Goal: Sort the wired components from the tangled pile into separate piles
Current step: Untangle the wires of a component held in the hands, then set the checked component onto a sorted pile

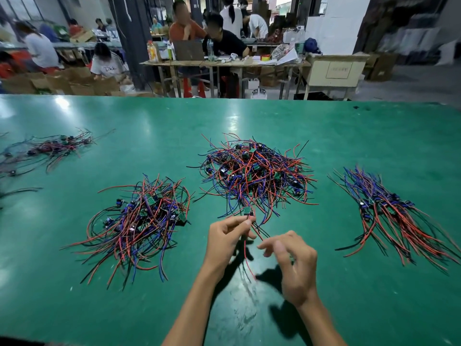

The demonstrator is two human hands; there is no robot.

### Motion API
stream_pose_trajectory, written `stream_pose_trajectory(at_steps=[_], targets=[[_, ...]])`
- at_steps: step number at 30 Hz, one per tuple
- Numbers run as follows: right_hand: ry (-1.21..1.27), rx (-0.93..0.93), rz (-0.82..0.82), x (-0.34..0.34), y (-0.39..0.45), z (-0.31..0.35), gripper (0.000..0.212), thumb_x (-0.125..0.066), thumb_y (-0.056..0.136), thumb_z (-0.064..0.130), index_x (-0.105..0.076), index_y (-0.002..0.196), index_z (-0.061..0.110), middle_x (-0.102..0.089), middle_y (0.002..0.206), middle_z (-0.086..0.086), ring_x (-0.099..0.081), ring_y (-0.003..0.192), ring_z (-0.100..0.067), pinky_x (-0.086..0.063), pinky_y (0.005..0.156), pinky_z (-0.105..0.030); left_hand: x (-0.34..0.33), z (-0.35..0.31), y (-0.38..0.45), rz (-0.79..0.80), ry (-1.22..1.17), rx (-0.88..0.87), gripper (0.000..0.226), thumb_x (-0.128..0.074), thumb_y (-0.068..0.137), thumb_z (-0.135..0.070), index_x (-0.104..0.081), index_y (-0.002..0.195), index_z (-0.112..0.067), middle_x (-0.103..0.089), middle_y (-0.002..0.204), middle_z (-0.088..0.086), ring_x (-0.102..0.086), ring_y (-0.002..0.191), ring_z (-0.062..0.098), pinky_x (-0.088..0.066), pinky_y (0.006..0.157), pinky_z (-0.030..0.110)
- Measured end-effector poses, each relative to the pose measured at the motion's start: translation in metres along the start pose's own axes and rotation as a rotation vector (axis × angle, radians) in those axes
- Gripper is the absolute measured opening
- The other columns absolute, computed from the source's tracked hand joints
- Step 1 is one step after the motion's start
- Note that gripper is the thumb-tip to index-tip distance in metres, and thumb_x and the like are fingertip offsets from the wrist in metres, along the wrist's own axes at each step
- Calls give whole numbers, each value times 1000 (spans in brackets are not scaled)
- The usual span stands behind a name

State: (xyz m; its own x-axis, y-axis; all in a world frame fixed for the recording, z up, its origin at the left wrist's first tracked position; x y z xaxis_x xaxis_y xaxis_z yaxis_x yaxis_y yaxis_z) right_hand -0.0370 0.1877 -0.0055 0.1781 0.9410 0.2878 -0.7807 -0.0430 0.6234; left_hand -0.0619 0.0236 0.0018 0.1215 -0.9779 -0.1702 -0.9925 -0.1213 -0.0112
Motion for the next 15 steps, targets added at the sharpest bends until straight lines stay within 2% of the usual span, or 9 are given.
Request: stream_pose_trajectory(at_steps=[2, 4, 6, 7, 9, 11, 13, 15], targets=[[-119, -162, 4, -2, 4, -4, 47, -39, 99, 48, -77, 79, 29, -68, 74, 17, -60, 81, -9, -47, 71, -36, 5, -1, -4, 53, -6, -51, 17, -72, 89, -15, -79, 101, -6, -72, 69, 4, -62, 60, 11, -48, 60, 14], [-273, -254, 67, -7, 9, -7, 46, -39, 96, 60, -76, 87, 35, -69, 83, 22, -56, 89, -4, -47, 79, -30, 7, -2, -8, 104, -5, -55, 22, -75, 84, -18, -80, 101, -6, -72, 68, 6, -60, 60, 11, -45, 59, 14], [-157, -324, 100, -11, 13, -11, 32, -46, 92, 65, -72, 93, 46, -67, 91, 26, -58, 95, 0, -45, 83, -21, 6, -2, -9, 159, 21, -61, 14, -75, 86, -10, -82, 98, -12, -71, 66, 9, -59, 61, 14, -45, 62, 18], [-42, -365, 82, -12, 15, -11, 24, -53, 91, 64, -72, 93, 48, -68, 93, 23, -61, 95, -1, -46, 85, -21, 5, 0, -10, 179, 45, -76, 15, -74, 87, -3, -82, 97, -11, -70, 63, 8, -59, 61, 10, -45, 63, 17], [186, -436, 36, -10, 18, -12, 22, -67, 89, 57, -77, 93, 37, -74, 93, 11, -68, 91, -9, -51, 84, -32, 4, 2, -11, 209, 118, -89, 14, -74, 86, 2, -81, 97, -6, -70, 60, 4, -57, 59, 2, -43, 63, 12], [250, -429, -26, -5, 19, -12, 23, -74, 85, 50, -80, 91, 28, -77, 90, 4, -69, 83, -11, -48, 74, -33, 2, 3, -10, 229, 176, -76, 13, -77, 85, -3, -81, 97, -6, -71, 61, 1, -53, 60, 9, -39, 60, 19], [298, -438, -75, -1, 19, -12, 13, -79, 85, 40, -80, 90, 27, -78, 92, 4, -66, 79, -10, -46, 70, -34, 1, 5, -9, 225, 229, -78, 15, -79, 85, -7, -81, 100, -11, -71, 63, -3, -47, 60, 16, -35, 58, 25], [391, -474, -96, 1, 19, -13, 9, -77, 83, 29, -80, 90, 26, -79, 94, 3, -66, 82, -11, -49, 71, -31, -1, 5, -8, 186, 236, -113, 18, -78, 86, -7, -81, 102, -14, -72, 67, -4, -53, 60, 9, -40, 59, 20]])
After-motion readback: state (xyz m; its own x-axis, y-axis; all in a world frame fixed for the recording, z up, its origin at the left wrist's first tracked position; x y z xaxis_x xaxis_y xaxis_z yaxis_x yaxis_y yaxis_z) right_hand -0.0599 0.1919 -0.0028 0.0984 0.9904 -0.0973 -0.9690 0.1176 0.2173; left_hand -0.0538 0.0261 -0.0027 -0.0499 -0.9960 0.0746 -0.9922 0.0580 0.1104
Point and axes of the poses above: each hand's wrist, its own y-axis towards the middle knuckle, its own x-axis out of the back of the hand, z = x × y, the point moved 1 cm from there along y, towards the middle knuckle
